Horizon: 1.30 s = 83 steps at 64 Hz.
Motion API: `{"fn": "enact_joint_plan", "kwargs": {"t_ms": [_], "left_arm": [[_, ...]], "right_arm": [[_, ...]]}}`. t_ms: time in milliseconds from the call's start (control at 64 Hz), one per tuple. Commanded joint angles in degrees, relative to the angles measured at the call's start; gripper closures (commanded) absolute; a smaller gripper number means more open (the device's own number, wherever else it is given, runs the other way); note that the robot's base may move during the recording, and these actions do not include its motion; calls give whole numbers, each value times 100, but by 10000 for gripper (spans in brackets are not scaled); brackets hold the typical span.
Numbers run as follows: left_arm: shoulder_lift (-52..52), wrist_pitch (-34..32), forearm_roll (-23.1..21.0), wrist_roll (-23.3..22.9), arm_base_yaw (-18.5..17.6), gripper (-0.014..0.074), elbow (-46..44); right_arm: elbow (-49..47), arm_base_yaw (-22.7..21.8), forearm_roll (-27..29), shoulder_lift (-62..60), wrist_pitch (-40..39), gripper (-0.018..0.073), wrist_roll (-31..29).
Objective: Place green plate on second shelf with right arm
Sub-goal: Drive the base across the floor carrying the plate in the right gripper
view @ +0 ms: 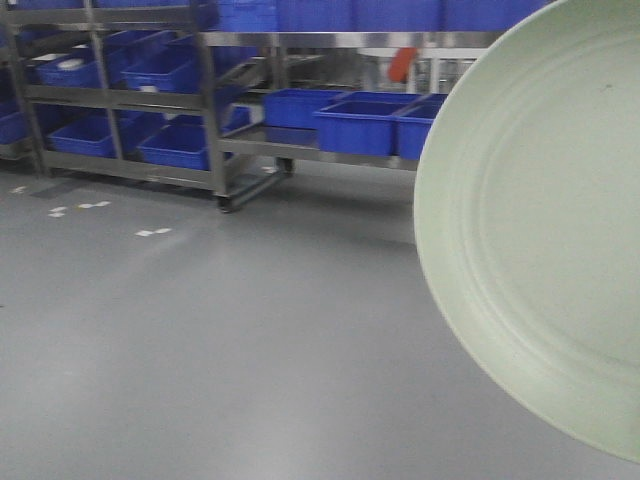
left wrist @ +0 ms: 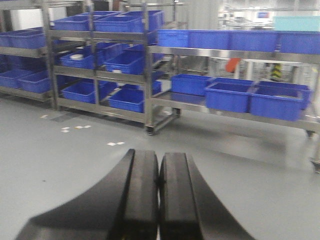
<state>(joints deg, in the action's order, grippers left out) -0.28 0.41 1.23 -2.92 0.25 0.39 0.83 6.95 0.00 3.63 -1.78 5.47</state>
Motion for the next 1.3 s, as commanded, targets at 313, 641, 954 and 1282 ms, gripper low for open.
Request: {"fn": "enact_joint_plan", "kwargs": {"t_ms": [313,641,954,1282], "left_arm": [[-20,-466,-27,-36,-6,466,240],[-20,-466,-27,-36,-6,466,240],[-20,-466,-27,-36,-6,466,240],[-20,-466,-27,-36,-6,466,240]], "right_arm": [[-192,-2,0,43,-638,507,57],[-192,-2,0,43,-638,507,57],[-192,-2,0,43,-638,507,57],[-192,-2,0,43,-638,507,57]]}}
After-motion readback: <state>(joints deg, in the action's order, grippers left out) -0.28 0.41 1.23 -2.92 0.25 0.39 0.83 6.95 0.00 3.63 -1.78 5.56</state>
